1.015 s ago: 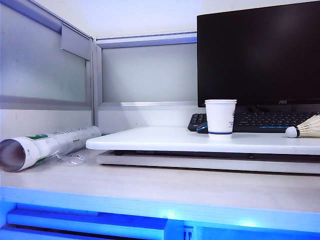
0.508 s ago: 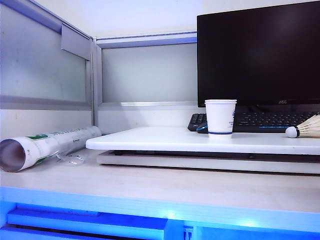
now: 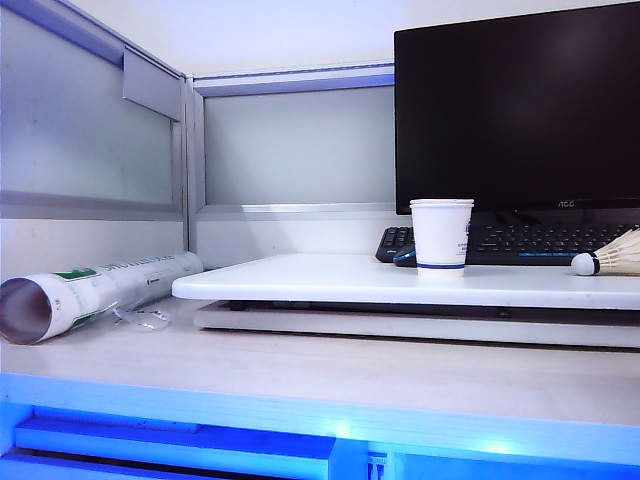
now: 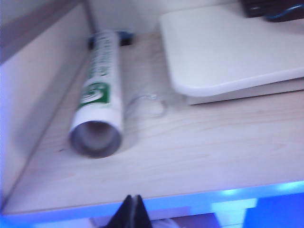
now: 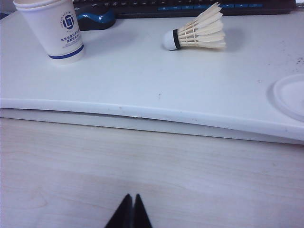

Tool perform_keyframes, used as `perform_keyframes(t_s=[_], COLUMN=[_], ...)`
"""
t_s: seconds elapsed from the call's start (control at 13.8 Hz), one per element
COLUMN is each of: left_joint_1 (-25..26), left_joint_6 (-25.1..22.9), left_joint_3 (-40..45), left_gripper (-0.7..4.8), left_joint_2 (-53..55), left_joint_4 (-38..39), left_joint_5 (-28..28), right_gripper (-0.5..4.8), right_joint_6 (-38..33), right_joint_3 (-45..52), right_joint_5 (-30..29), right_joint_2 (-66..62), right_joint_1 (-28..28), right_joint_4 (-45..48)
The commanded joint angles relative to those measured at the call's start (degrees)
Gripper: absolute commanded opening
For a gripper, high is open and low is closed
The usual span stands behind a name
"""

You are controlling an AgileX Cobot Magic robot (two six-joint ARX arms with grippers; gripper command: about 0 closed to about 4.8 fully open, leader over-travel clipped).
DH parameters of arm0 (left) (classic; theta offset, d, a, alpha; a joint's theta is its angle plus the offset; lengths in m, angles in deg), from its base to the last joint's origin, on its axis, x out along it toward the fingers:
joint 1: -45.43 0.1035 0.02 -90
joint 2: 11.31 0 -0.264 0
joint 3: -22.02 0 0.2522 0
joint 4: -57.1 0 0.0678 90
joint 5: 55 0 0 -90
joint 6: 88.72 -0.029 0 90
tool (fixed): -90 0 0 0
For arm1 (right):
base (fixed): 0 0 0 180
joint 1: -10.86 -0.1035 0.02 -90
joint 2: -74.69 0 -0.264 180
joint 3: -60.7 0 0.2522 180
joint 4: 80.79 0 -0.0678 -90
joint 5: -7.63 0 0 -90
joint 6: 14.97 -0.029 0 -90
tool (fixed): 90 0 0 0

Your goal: Pick up the badminton from the table and put it into the white paper cup.

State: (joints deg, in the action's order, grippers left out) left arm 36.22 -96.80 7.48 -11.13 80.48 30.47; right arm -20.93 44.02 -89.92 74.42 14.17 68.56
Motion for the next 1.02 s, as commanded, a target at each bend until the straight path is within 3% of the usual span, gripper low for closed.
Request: perform_keyframes(t_s=[0.07, 0.29, 0.44, 0.58, 0.65, 0.73, 0.87, 0.94, 1.02], left_joint_1=[0.0, 0.0, 0.0, 0.0, 0.0, 0.0, 0.0, 0.0, 0.0], left_joint_6=[3.6, 9.2, 10.3, 10.3, 10.3, 10.3, 10.3, 10.3, 10.3], left_joint_3=[0.2, -0.1, -0.5, -0.5, -0.5, -0.5, -0.5, -0.5, -0.5], left_gripper=[-0.05, -0.05, -0.05, -0.05, -0.05, -0.05, -0.05, -0.05, -0.05], left_joint_2=[0.0, 0.0, 0.0, 0.0, 0.0, 0.0, 0.0, 0.0, 0.0], left_joint_4=[0.3, 0.7, 1.4, 1.3, 1.2, 1.2, 1.3, 1.3, 1.3], left_joint_5=[-5.0, -9.6, -19.3, -25.1, -27.9, -28.1, -28.2, -28.2, -28.3], right_gripper=[-0.05, -0.05, -0.04, 0.10, 0.76, 1.16, 2.51, 2.74, 3.34], right_joint_6=[0.2, 0.1, -0.1, -0.3, -2.2, -3.2, -7.8, -8.1, -8.6], right_joint_3=[0.0, 0.0, 0.0, -0.1, -0.1, -0.1, -0.1, -0.2, -1.5], right_joint_5=[0.0, 0.0, 0.0, 0.0, 0.0, 0.0, 0.0, 0.0, 0.9], right_joint_2=[0.2, 0.2, 0.2, 0.2, 0.2, 0.2, 0.2, 0.2, 0.2], right_joint_1=[0.0, 0.0, 0.0, 0.0, 0.0, 0.0, 0.0, 0.0, 0.0], right_joint_4=[0.6, 1.8, 3.6, 4.5, 5.7, 6.3, 10.8, 11.9, 12.7])
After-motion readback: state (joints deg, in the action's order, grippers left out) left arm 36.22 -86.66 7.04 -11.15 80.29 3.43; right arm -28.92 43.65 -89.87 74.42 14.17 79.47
